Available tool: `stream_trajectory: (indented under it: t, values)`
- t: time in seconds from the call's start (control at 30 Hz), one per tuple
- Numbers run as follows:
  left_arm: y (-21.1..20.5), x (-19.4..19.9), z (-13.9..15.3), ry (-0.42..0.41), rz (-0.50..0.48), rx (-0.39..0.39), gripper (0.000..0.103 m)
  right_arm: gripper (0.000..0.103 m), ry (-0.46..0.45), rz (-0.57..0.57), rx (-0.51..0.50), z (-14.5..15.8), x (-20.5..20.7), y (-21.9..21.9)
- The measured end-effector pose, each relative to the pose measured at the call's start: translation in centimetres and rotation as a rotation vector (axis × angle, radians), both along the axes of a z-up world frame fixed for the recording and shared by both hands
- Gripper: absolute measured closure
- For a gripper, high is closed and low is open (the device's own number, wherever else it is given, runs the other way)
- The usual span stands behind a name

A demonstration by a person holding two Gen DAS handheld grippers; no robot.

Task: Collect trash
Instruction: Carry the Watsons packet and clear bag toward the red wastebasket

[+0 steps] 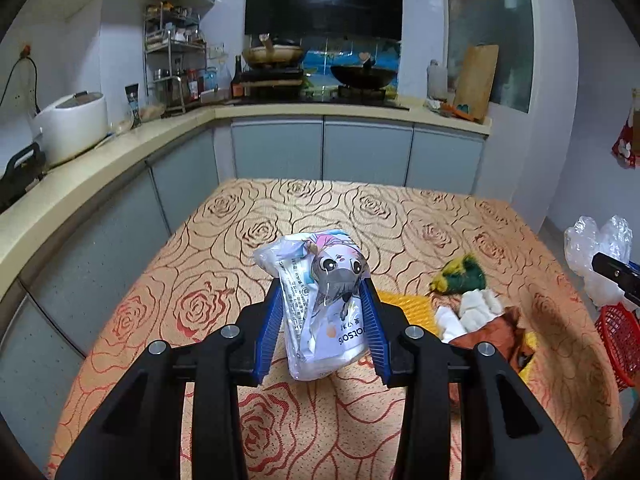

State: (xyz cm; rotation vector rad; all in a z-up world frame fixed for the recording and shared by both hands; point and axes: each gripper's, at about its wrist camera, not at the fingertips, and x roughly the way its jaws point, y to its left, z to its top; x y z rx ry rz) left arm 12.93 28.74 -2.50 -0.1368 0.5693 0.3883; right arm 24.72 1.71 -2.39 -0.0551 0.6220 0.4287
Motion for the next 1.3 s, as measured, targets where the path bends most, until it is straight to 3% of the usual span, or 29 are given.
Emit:
stream_trajectory:
  t: [0.53, 1.3]
  values:
    - [-3.9, -0.1, 3.1, -0.072, -0.047, 0.039, 0.066, 0.057, -0.067, -0.072, 0.060, 2.4, -3.3, -4.5]
    - [-12.6, 2.2, 5.0, -0.112, -0.224, 0.065, 0.066, 0.057, -0.111, -0.213, 0.075, 3.5, -5.4, -11.6]
